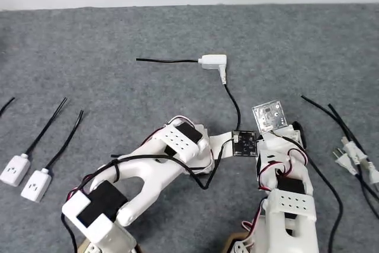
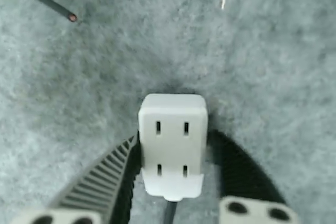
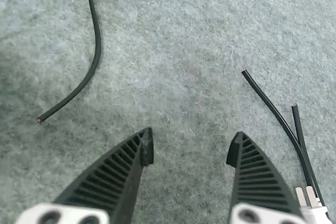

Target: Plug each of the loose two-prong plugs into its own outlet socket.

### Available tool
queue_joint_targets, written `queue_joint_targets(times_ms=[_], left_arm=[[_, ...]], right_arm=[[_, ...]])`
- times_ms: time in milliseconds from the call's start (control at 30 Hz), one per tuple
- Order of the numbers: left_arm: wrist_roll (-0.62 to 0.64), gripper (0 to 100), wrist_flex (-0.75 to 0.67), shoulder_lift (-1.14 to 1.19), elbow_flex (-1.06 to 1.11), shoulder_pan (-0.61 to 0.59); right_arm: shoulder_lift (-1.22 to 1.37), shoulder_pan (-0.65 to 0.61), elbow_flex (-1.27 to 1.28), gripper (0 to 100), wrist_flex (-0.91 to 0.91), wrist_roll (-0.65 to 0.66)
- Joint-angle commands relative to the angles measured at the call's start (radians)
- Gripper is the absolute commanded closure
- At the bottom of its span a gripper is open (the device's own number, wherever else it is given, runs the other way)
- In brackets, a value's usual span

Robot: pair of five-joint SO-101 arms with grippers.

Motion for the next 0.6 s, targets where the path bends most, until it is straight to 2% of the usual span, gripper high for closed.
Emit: queue_joint_targets(times_ms=[0, 167, 333, 567], left_arm=[[0.003, 67, 0.023, -0.025, -0.027, 0.009], [0.008, 67, 0.043, -0.025, -0.108, -0.057], [0.008, 67, 0.164, -0.034, -0.229, -0.114], [0.018, 67, 0.252, -0.204, -0.283, -0.158]], right_arm=[[-0.008, 0.015, -0.005, 76.5, -0.024, -0.008], [-0.016, 0.051, -0.011, 76.5, -0.024, -0.049], [-0.018, 0.117, -0.031, 76.5, -0.025, -0.147], [-0.018, 0.125, -0.029, 76.4, -0.038, -0.17]])
